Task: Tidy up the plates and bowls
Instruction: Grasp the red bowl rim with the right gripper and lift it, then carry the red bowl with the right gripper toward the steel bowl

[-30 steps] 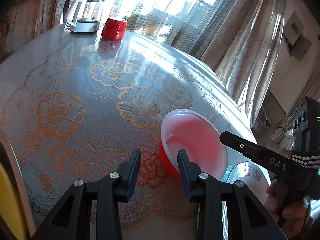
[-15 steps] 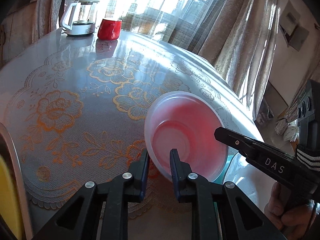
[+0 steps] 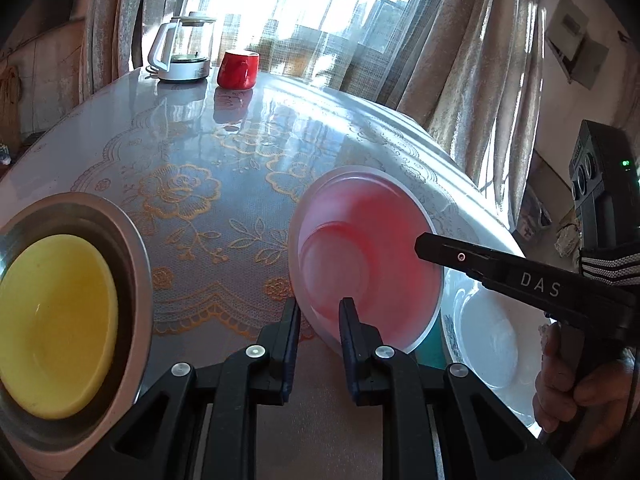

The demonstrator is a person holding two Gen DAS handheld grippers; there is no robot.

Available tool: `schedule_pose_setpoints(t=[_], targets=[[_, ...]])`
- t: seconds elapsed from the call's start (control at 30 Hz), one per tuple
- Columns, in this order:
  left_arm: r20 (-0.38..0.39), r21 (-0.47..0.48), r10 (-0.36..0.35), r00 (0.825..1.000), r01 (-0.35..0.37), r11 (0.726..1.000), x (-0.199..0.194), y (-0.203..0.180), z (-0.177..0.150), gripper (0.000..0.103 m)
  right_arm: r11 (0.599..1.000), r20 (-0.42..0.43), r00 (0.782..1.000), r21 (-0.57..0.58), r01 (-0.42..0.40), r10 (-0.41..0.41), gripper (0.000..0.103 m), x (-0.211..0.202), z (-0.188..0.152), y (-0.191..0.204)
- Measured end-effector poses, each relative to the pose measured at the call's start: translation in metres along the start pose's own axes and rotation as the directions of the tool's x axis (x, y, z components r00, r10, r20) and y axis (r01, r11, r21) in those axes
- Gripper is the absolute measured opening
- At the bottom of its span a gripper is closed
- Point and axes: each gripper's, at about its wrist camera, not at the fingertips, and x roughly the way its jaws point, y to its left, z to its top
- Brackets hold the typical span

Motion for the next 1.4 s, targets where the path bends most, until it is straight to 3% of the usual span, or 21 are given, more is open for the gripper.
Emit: schedule_pose_setpoints(t=[0.57, 0.8, 1.13, 1.4], targets=[[-0.038, 0.002, -0.008, 0.999, 0.008, 1.0, -0.054, 0.007, -0.058, 0.02, 0.994, -0.04, 0.995, -0.046, -0.098, 0.097, 0.013, -0.04, -0.059, 0.033], [-0.041, -0.03, -0.009, 0.999, 0.008, 1.0, -0.058, 0.015, -0.067, 0.02, 0.992, -0.056, 0.99, -0.008, -0.128, 0.128, 0.022, -0.035, -0.075, 0.035], [-0.021, -0.03, 0.018, 1.0, -0.018, 0.999, -0.052, 0.02, -0.075, 0.02, 0.99, -0.083, 0.987, 0.028, -0.139, 0.141, 0.024, -0.021, -0.096, 0.038], [0.006, -0.076, -0.015, 1.0, 0.015, 0.997, -0.049, 0.029, -0.068, 0.026, 0.983, -0.009, 0.988, 0.099, -0.153, 0.155, 0.03, -0.032, -0.103, 0.03]])
